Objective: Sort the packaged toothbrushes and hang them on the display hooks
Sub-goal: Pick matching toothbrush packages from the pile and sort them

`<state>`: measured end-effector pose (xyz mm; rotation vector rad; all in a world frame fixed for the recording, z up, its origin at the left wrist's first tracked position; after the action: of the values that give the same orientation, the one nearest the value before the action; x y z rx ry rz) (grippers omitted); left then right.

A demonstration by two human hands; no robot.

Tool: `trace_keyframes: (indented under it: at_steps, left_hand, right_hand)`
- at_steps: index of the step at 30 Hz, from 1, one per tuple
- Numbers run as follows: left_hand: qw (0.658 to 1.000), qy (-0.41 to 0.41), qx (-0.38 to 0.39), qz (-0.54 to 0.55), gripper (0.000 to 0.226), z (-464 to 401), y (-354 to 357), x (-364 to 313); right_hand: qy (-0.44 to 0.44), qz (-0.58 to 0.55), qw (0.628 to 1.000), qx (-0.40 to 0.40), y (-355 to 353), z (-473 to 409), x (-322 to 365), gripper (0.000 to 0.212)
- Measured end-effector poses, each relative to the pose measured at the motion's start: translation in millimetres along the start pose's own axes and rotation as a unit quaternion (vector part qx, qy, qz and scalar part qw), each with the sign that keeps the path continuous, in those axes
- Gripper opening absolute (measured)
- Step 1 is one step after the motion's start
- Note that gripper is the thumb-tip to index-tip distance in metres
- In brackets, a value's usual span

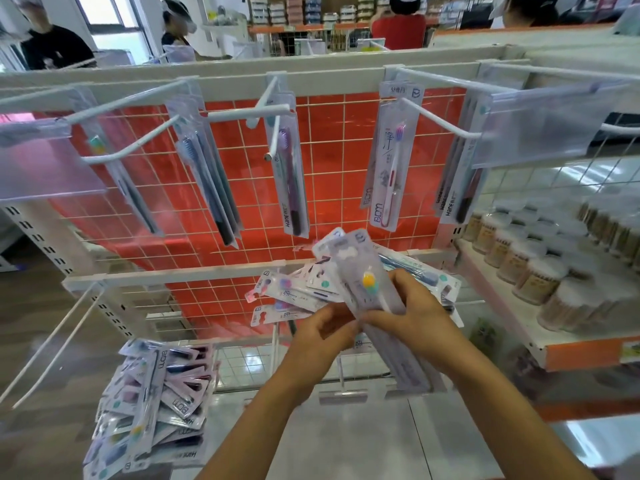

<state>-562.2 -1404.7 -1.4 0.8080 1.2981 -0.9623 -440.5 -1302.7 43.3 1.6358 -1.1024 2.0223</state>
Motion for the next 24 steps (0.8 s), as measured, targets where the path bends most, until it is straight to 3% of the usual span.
trace_keyframes:
  at_steps: [5,14,24]
  left_hand:
    - [0.998,0.008,0.011,0.066,0.02,5.8,9.5,-7.4]
    - [0.996,0.013,-0.054,0.072,0.02,8.9,2.6,-9.2]
    - [0.991,0.002,-0.094,0.1,0.022,9.4,-5.5,-17.9]
  right_hand:
    - [0.014,-0.163,0.986,0.002,10.5,0.2,7.8,0.032]
    - [0.044,-0.242,0.969,-0.035,12.5,-3.3,9.8,0.01]
    - [0.069,-0.34,0.938,0.009,6.5,-5.0,6.3,0.02]
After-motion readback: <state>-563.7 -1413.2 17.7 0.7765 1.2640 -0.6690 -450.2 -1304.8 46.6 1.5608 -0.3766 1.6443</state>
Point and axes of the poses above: each hand's wrist, its own z-axis away from the middle knuckle, its own y-axis out of the palm, x = y × z, the point moved 1 cm from there along -z, towards the middle knuckle, and after that the axes turned 1 degree about x, right-handed, at the moved point
